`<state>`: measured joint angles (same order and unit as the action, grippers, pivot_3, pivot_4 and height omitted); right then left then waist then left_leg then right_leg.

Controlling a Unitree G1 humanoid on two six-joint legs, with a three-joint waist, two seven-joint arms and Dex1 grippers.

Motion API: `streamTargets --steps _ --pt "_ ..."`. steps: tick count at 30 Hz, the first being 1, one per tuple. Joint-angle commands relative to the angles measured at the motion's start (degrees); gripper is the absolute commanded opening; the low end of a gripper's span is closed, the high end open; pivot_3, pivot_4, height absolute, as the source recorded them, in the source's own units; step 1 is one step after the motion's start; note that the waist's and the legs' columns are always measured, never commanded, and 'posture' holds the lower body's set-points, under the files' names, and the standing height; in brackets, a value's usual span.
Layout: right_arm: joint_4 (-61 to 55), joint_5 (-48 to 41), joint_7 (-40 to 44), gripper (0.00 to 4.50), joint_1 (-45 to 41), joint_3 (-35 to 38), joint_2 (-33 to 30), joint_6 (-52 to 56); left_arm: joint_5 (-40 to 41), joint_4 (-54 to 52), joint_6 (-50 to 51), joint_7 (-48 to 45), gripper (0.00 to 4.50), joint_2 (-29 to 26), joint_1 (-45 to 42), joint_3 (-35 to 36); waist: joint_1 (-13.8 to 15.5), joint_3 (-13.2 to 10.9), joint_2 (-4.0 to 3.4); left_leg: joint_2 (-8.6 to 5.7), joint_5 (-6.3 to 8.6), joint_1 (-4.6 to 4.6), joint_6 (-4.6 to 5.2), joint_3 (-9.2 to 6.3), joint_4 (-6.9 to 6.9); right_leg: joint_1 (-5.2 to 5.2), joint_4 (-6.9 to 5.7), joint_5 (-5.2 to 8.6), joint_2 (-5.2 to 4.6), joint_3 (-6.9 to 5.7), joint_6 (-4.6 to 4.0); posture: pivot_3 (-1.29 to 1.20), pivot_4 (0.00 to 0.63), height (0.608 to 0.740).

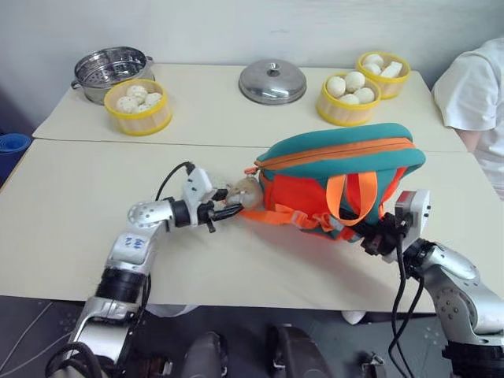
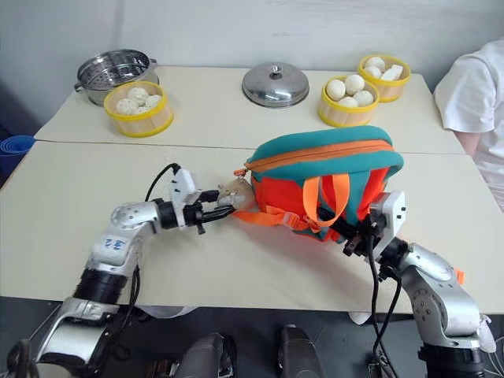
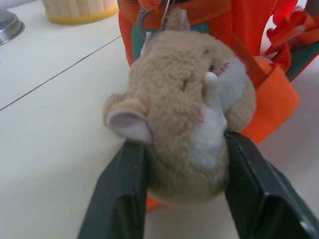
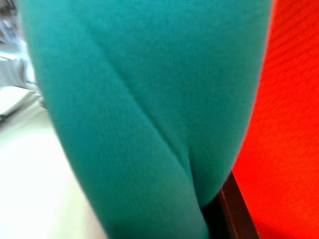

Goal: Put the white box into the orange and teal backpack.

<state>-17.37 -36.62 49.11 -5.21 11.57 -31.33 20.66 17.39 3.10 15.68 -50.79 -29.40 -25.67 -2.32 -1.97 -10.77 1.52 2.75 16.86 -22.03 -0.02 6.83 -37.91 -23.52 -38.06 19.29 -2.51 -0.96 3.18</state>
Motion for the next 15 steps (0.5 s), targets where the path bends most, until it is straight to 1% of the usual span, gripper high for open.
streamTargets --steps 1,2,4,5,7,9,10,12,13,15 --pt "-2.7 0.1 4.7 1.6 -0.3 0.1 -3.1 -2.5 5.5 -10.1 4.9 -2.3 3.32 -4.9 5.6 5.5 0.1 0.0 -0.01 0.0 0.0 0.0 -0.01 0.0 0.01 -0.01 -0.02 0.01 0.0 0.0 -0.03 0.0 0.15 0.74" --pt "-3.1 0.0 5.8 1.98 0.3 0.5 -4.3 -2.2 7.0 -12.7 6.2 -2.5 3.67 -6.2 7.8 7.2 0.2 0.0 -0.01 0.0 0.01 0.01 -0.02 -0.01 0.02 -0.02 -0.02 0.02 0.0 -0.01 -0.04 0.0 0.15 0.74" --pt "-3.0 0.0 8.8 2.65 2.5 2.8 -8.0 -2.4 10.7 -18.1 7.4 -5.7 4.28 -9.9 13.9 11.1 0.3 0.0 -0.01 0.0 0.02 -0.01 0.0 -0.05 0.02 0.01 0.05 0.02 -0.03 -0.03 -0.04 0.0 0.15 0.74" --pt "-2.1 -0.3 10.4 2.94 3.8 4.8 -10.2 -2.1 11.4 -19.9 7.5 -6.8 4.5 -11.8 17.3 13.3 0.4 0.0 -0.01 -0.01 0.05 -0.03 0.03 -0.05 0.03 0.01 0.08 0.02 -0.06 -0.03 -0.04 0.0 0.15 0.74" --pt "1.7 1.2 12.6 3.59 4.9 8.2 -13.6 -4.7 13.0 -21.9 8.4 -7.0 4.5 -13.9 22.5 17.4 0.5 0.0 -0.01 -0.05 0.12 -0.02 0.09 -0.11 0.04 0.08 0.16 0.03 -0.13 -0.08 -0.05 0.0 0.15 0.74" --pt "6.3 2.4 14.4 4.26 5.4 11.4 -16.5 -6.8 11.6 -21.3 5.1 -6.9 4.5 -14.6 27.6 21.5 0.5 0.0 -0.01 -0.1 0.23 0.02 0.3 -0.12 0.03 0.18 0.25 0.02 -0.22 -0.1 -0.03 0.0 0.15 0.74" --pt "10.7 5.1 17.1 4.48 6.5 13.2 -18.3 -12.0 9.0 -19.2 0.9 -7.0 4.5 -14.8 31.0 23.6 0.5 0.0 -0.01 -0.11 0.29 0.02 0.4 -0.11 0.03 0.2 0.29 0.01 -0.23 -0.1 -0.02 0.0 0.15 0.74" --pt "19.9 10.5 20.7 4.48 8.3 15.0 -20.9 -22.9 4.0 -15.0 -4.9 -6.0 4.5 -15.7 35.2 25.6 0.4 0.0 -0.01 -0.12 0.36 0.14 0.48 -0.09 0.05 0.29 0.32 0.03 -0.23 -0.1 -0.05 0.0 0.15 0.74" --pt "23.4 11.9 22.3 4.48 9.1 15.2 -21.8 -26.0 2.3 -13.5 -7.0 -5.2 4.5 -15.9 35.9 25.8 0.5 0.0 0.0 -0.12 0.38 0.32 0.48 -0.07 0.15 0.46 0.38 0.05 -0.21 -0.11 -0.09 0.0 0.15 0.74" --pt "28.6 13.2 22.9 4.48 9.4 15.7 -21.7 -30.6 0.8 -12.1 -10.0 -5.0 4.5 -16.1 36.1 25.5 0.5 0.0 0.04 -0.13 0.37 0.98 0.48 -0.04 0.64 1.03 0.71 0.1 -0.19 -0.13 -0.17 0.0 0.15 0.74"
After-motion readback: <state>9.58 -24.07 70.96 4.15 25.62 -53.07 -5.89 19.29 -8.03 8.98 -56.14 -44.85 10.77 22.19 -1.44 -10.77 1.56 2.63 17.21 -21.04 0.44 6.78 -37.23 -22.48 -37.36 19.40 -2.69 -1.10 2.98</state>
